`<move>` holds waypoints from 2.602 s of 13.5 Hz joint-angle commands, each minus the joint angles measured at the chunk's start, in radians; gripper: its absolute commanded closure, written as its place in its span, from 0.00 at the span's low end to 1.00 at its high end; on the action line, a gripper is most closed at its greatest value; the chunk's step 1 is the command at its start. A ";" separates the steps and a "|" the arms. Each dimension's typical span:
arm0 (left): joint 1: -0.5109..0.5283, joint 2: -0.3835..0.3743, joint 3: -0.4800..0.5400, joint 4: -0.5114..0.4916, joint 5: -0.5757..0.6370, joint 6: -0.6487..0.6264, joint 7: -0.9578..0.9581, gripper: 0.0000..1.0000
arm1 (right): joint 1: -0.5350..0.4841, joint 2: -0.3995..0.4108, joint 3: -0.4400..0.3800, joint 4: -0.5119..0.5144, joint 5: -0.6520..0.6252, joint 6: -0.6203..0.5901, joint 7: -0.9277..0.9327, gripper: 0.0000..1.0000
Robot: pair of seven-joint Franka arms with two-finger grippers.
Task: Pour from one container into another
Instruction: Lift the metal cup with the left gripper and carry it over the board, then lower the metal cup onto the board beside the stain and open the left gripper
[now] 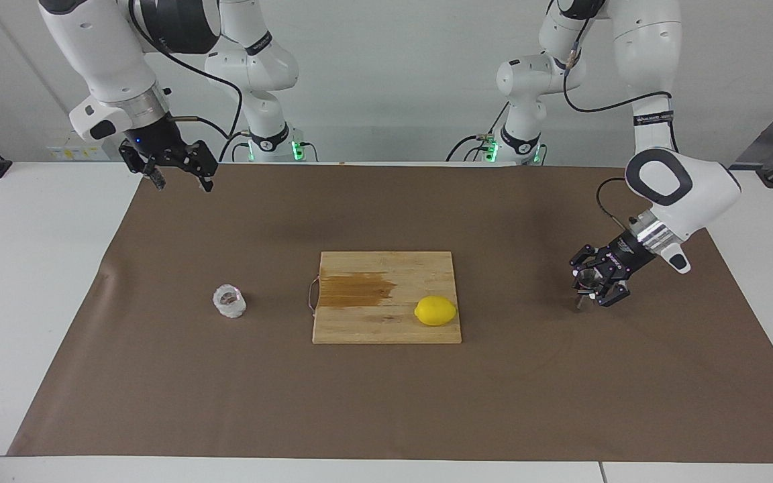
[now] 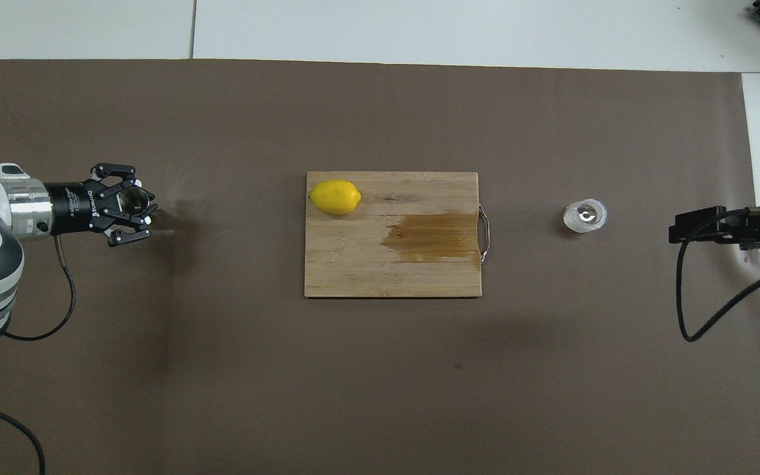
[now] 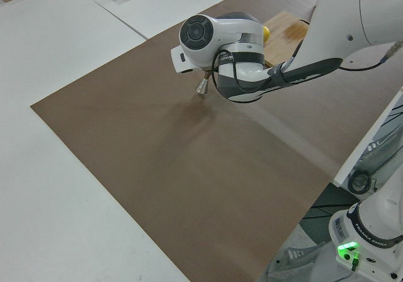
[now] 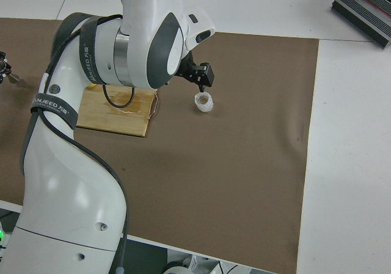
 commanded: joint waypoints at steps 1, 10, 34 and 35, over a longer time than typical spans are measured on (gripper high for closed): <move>-0.018 -0.012 0.006 0.012 -0.020 -0.014 -0.036 0.94 | -0.005 0.005 0.006 0.012 -0.006 -0.014 0.019 0.00; -0.055 -0.092 -0.101 0.081 -0.133 -0.154 -0.287 0.98 | -0.005 0.005 0.004 0.011 -0.006 -0.014 0.019 0.00; -0.682 0.218 -0.280 0.237 -0.652 0.952 -0.484 0.97 | -0.005 0.005 0.004 0.011 -0.006 -0.014 0.019 0.00; -0.687 0.223 -0.281 0.240 -0.650 0.954 -0.482 0.96 | -0.005 0.005 0.004 0.011 -0.006 -0.014 0.019 0.00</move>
